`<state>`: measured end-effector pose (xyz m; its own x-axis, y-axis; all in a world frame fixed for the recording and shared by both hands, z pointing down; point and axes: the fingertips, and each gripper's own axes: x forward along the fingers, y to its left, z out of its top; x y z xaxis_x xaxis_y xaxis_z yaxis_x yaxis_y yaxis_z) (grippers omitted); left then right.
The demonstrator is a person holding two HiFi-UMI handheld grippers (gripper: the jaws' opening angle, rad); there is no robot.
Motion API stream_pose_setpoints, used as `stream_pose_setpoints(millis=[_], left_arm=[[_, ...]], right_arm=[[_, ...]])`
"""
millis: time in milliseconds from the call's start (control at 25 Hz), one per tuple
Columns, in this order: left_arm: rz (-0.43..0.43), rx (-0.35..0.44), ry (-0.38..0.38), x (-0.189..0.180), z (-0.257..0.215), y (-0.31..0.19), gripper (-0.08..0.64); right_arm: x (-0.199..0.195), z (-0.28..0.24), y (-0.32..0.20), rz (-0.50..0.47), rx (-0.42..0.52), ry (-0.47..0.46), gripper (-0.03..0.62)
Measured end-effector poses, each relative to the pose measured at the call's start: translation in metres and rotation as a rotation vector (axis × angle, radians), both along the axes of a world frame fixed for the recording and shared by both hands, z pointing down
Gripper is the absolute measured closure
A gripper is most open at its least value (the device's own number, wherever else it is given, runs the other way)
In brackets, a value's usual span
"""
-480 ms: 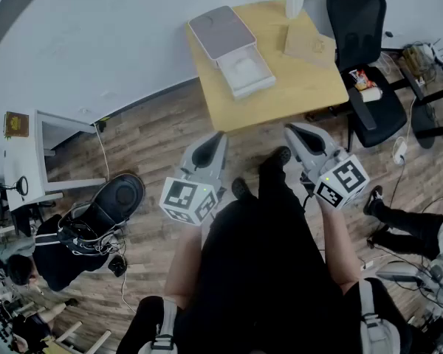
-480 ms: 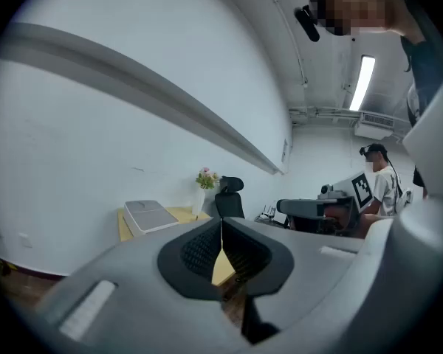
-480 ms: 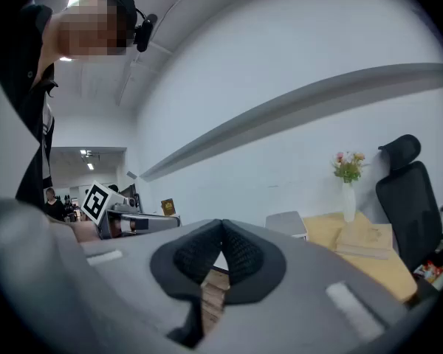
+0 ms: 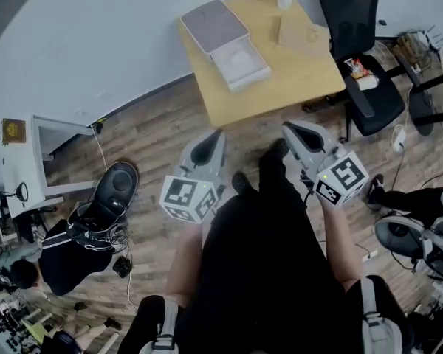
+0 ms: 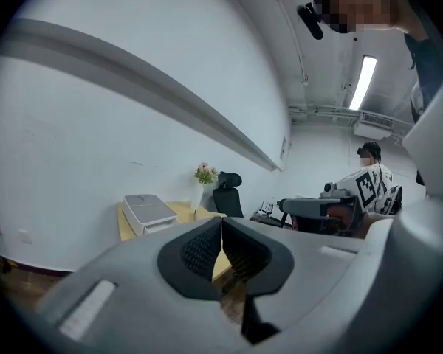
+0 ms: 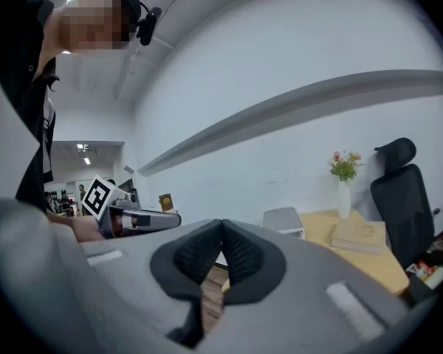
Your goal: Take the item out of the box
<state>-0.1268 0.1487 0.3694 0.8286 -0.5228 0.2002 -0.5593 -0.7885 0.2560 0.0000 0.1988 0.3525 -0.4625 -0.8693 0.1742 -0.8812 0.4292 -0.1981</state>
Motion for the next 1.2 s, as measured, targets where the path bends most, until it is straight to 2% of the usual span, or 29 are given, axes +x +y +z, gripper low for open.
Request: stream_pose_setpoints(millis=[280,440,560,720,920,1200], left_arm=[[-0.014,-0.001,-0.005,-0.006,0.004,0.0,0.549],[-0.014,-0.011,-0.011,-0.011,0.008,0.0,0.549],[-0.016,-0.015,-0.013,-0.012,0.012,-0.004,0.549],[-0.033,-0.028,-0.023,-0.014,0.019,-0.009,0.549],[-0.065,-0.032,-0.059,-0.014,0.024,-0.023,0.549],[-0.136,-0.054,-0.08,-0.015,0.026,-0.058,0.549]], right_arm=[[0.006,0.01,0.003,0.037,-0.015,0.018,0.589],[0.012,0.009,0.002,0.062,-0.01,-0.042,0.589],[0.016,0.015,-0.002,0.064,-0.023,-0.046,0.589],[0.016,0.016,-0.009,0.044,0.002,-0.014,0.589],[0.022,0.025,-0.032,0.001,0.002,0.081,0.589],[0.027,0.028,-0.083,-0.076,0.002,0.093,0.589]])
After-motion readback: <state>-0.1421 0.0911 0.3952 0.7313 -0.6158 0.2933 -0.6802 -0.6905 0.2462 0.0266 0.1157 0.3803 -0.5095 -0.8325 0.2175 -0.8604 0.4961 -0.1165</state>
